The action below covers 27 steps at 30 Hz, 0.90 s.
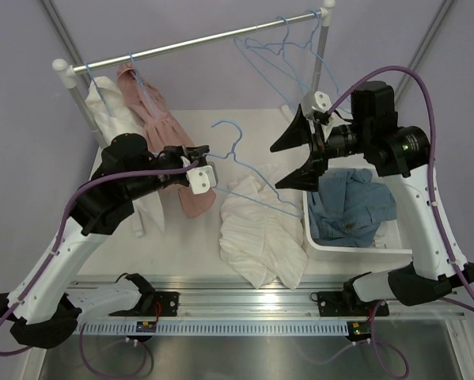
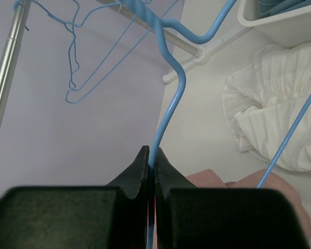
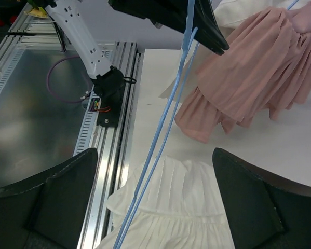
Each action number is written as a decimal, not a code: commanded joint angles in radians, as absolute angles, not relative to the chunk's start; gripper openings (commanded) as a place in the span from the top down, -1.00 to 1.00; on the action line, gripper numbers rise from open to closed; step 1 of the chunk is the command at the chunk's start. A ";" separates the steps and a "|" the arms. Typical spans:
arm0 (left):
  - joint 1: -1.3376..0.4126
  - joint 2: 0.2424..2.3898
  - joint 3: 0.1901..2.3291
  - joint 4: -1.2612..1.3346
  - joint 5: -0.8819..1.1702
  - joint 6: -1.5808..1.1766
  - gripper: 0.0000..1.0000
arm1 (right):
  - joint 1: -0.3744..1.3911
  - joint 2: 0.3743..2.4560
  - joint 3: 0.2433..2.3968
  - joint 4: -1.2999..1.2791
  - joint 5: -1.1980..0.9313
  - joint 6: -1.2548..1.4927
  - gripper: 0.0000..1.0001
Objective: Remove the skirt from the hanger
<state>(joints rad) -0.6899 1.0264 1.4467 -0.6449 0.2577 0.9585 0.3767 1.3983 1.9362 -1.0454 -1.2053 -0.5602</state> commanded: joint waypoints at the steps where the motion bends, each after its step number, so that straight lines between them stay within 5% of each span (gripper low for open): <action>1: -0.690 1.049 1.508 -0.588 0.339 0.971 1.00 | 0.399 1.371 1.890 -1.039 -1.154 -0.566 -0.98; 11: -0.690 1.089 1.494 -0.473 0.397 0.916 1.00 | 0.508 1.402 1.841 -0.994 -1.085 -0.531 -0.59; 14: -0.690 1.103 1.493 -0.451 0.400 0.911 1.00 | 0.526 1.413 1.829 -0.977 -1.089 -0.496 -0.16; 15: -0.692 1.104 1.486 -0.443 0.402 0.911 1.00 | 0.534 1.416 1.830 -0.976 -1.094 -0.486 0.35; 17: -0.690 1.108 1.476 -0.414 0.405 0.907 1.00 | 0.534 1.423 1.833 -0.971 -1.089 -0.471 0.95; 20: -0.690 1.108 1.459 -0.362 0.407 0.891 0.96 | 0.534 1.424 1.841 -0.965 -1.068 -0.440 1.00; 21: -0.692 1.106 1.451 -0.341 0.400 0.884 0.79 | 0.534 1.424 1.844 -0.963 -1.060 -0.428 1.00; 22: -0.692 1.104 1.431 -0.316 0.376 0.862 0.24 | 0.532 1.422 1.847 -0.965 -1.057 -0.422 1.00; 24: -0.693 1.091 1.411 -0.235 0.339 0.851 -0.37 | 0.526 1.419 1.859 -0.971 -1.060 -0.413 1.00; 25: -0.695 1.086 1.405 -0.204 0.330 0.845 -0.97 | 0.509 1.417 1.864 -0.971 -1.060 -0.408 1.00; 27: -0.693 1.075 1.407 -0.183 0.301 0.839 -0.98 | 0.477 1.414 1.873 -0.963 -1.087 -0.385 1.00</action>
<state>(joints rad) -0.6926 1.1023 1.4086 -0.3607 0.3477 0.8726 0.5091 1.4227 1.8328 -0.9993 -1.0630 -0.4309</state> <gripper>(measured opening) 0.970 0.032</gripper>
